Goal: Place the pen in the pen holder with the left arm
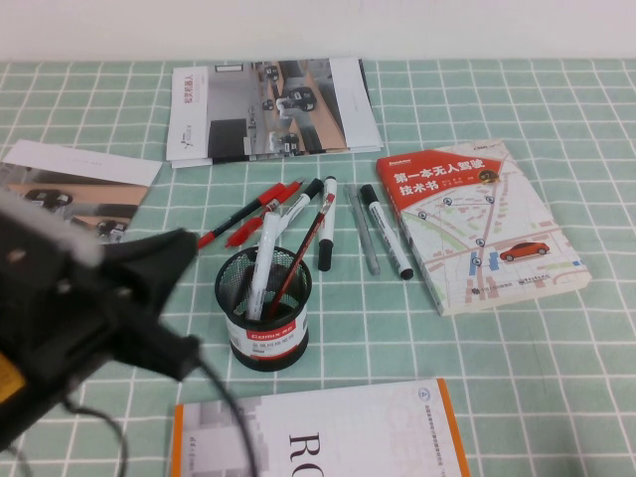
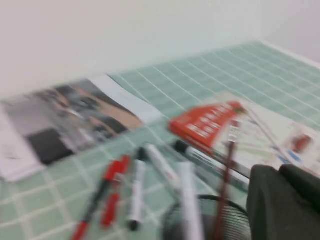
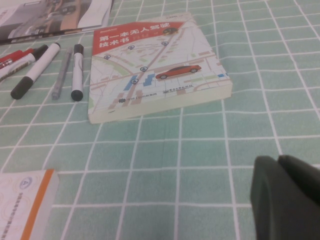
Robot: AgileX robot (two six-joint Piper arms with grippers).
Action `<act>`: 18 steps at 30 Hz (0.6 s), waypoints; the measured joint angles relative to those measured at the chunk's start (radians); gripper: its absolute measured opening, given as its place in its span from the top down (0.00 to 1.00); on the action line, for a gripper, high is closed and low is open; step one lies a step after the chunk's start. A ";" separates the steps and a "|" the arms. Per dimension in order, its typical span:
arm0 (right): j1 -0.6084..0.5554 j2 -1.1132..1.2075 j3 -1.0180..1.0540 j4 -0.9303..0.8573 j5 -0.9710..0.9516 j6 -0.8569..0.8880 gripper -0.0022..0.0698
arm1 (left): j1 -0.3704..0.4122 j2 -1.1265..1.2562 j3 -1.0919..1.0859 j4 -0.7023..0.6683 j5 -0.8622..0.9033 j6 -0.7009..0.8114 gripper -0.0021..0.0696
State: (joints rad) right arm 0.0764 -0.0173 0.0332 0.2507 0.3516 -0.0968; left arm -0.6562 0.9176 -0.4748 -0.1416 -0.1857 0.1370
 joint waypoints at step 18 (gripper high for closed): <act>0.000 0.000 0.000 0.000 0.000 0.000 1.00 | 0.368 -0.777 0.487 0.009 -0.010 0.005 0.97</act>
State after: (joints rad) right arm 0.0764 -0.0173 0.0332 0.2507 0.3516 -0.0968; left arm -0.2886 0.1402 0.0123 -0.1325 -0.1961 0.1417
